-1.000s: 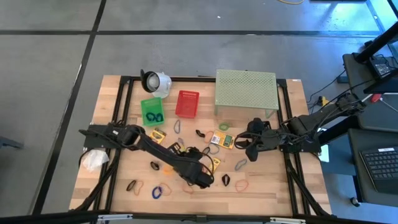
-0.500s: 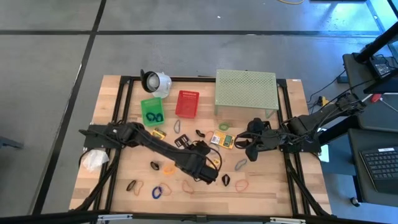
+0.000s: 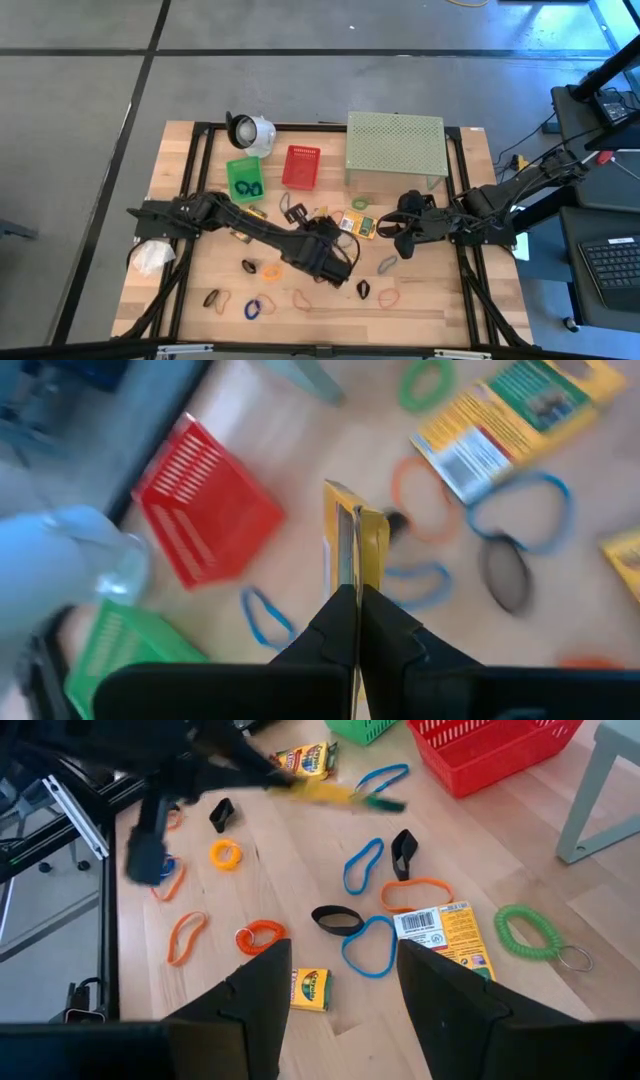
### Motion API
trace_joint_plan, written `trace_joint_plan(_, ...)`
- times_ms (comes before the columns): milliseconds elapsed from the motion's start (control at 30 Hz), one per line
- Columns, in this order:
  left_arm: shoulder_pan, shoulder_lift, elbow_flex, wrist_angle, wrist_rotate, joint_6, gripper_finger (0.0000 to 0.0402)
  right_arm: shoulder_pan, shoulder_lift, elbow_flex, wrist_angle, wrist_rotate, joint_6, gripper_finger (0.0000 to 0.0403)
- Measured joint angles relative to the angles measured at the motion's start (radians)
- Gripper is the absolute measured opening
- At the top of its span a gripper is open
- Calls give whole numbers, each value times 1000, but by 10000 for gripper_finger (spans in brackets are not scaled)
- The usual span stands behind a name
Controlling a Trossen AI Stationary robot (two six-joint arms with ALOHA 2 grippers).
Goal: Pick & Place Office Desk Supplies
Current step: Put the crayons box into the red basket
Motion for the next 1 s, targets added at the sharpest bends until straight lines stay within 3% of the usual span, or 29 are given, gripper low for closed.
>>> trace_joint_plan(400, 171, -8, -10, 2, -75, 247, 2, 15, 0, 0, 1, 0, 4, 184)
trace_joint_plan(700, 317, -235, -274, 19, -141, 296, 2, 17, 0, 0, 2, 4, 4, 184)
trace_joint_plan(800, 369, -355, -398, 200, -118, 397, 2, 17, 0, 0, 3, 5, -1, 184)
trace_joint_plan(933, 449, -527, -602, 583, 46, 610, 2, 17, 0, 0, 3, 36, -13, 184)
trace_joint_plan(1000, 495, -591, -688, 698, 116, 669, 2, 17, 0, 0, 3, 51, -12, 184)
